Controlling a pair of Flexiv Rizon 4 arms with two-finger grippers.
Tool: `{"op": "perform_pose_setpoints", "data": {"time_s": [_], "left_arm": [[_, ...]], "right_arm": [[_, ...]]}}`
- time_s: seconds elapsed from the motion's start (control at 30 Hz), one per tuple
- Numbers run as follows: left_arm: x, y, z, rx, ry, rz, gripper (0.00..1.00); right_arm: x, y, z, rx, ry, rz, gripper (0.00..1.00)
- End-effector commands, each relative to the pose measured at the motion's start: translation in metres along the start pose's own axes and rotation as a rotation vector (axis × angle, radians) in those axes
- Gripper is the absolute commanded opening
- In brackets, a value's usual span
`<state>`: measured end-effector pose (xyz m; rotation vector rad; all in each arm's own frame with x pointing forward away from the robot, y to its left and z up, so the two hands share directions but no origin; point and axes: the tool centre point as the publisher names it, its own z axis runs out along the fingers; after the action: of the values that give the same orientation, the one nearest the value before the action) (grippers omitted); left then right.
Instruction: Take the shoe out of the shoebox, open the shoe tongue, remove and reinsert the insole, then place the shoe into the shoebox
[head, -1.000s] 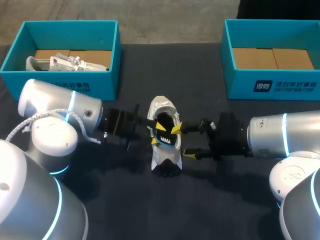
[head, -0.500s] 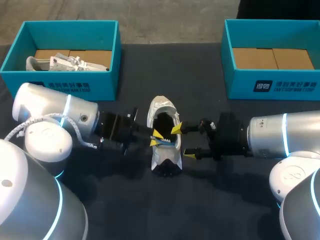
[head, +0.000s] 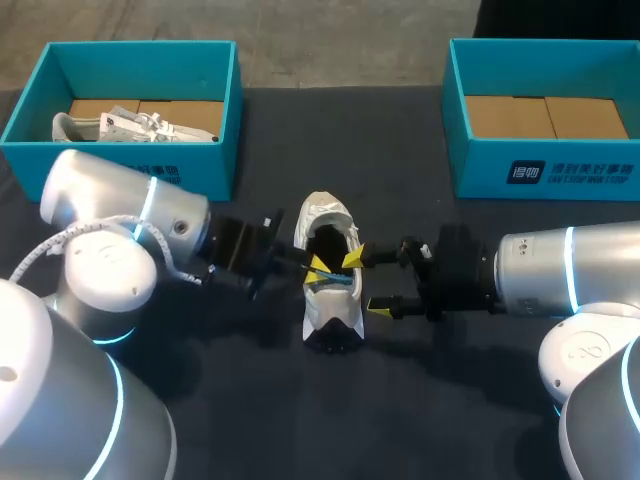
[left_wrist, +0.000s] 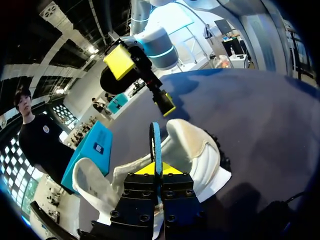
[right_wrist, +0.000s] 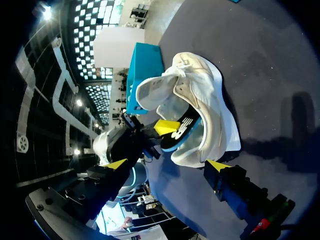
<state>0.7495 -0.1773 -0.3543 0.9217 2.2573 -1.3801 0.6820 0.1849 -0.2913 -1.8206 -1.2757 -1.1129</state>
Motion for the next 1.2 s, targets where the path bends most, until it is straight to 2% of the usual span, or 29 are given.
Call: {"op": "perform_pose_setpoints", "data": {"time_s": [0.03,0.23,0.27,0.3,0.4,0.67,0.77,0.8,0.9,1.2], "left_arm": [[-0.002,0.009,0.007,-0.003,0.005,-0.007,0.00],[0.001,0.008,0.005,-0.004,-0.003,-0.031,0.00],[0.001,0.006,0.004,0.000,-0.007,-0.039,0.29],[0.002,0.004,0.003,0.000,-0.008,-0.038,0.39],[0.000,-0.005,0.000,0.014,-0.025,-0.033,0.41],[0.002,-0.021,-0.010,0.029,-0.040,-0.021,0.39],[0.005,-0.020,-0.010,0.026,-0.030,-0.029,0.33],[0.006,-0.019,-0.010,0.027,-0.029,-0.031,0.29],[0.008,-0.017,-0.007,0.030,-0.020,-0.037,0.00],[0.008,-0.003,0.004,0.022,0.018,-0.051,0.00]], "right_arm": [[0.002,-0.001,0.002,-0.004,-0.009,0.001,1.00],[0.002,-0.001,0.002,-0.004,-0.009,0.001,1.00],[0.002,-0.001,0.002,-0.004,-0.009,0.001,1.00],[0.002,-0.001,0.002,-0.004,-0.009,0.001,1.00],[0.002,-0.001,0.002,-0.004,-0.009,0.001,1.00],[0.002,-0.001,0.002,-0.004,-0.009,0.001,1.00],[0.002,-0.001,0.002,-0.004,-0.009,0.001,1.00],[0.002,-0.001,0.002,-0.004,-0.009,0.001,1.00],[0.002,-0.001,0.002,-0.004,-0.009,0.001,1.00],[0.002,-0.001,0.002,-0.004,-0.009,0.001,1.00]]}}
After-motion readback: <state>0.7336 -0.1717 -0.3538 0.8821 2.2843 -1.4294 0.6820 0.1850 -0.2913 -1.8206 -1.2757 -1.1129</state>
